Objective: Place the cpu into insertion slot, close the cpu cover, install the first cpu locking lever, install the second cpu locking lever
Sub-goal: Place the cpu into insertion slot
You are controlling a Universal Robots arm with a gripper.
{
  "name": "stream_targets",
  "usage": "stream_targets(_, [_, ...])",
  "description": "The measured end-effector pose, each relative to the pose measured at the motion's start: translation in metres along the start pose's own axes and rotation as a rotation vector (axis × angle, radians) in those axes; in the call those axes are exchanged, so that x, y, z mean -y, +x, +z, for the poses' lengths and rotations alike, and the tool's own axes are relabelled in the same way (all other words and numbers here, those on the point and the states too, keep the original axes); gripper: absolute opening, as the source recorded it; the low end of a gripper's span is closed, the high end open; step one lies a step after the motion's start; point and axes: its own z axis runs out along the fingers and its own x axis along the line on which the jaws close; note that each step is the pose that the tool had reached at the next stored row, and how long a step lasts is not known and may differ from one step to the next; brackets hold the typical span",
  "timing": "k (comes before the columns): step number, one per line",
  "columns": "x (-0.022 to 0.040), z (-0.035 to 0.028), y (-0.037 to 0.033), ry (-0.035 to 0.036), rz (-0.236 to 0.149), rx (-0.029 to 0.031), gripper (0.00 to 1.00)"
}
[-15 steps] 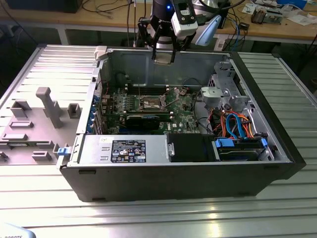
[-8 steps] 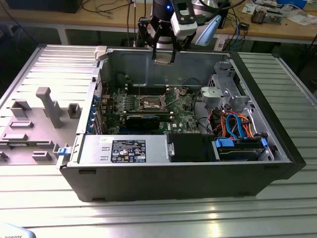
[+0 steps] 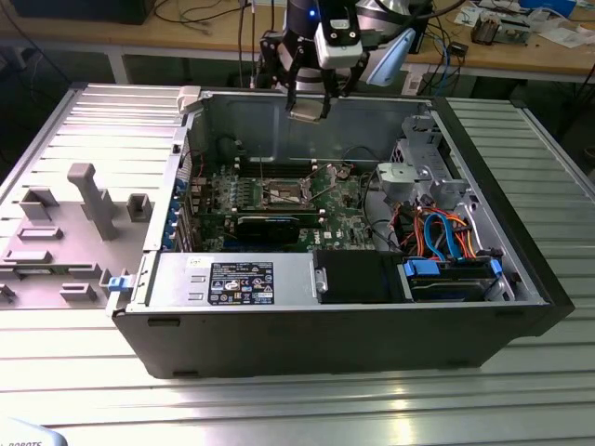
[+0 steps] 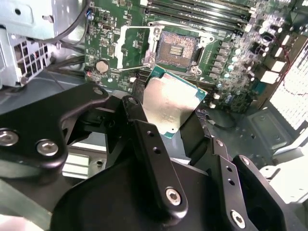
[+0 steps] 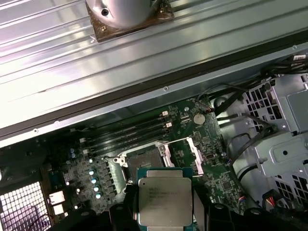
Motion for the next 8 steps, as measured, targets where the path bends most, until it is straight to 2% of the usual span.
stream_targets(4, [0.0000,0.0002,0.0000,-0.0010,0.046,0.0040,0.54])
stream_targets(8, [-0.0001,0.0002,-0.0003,-0.0011,0.049,0.0044,0.54])
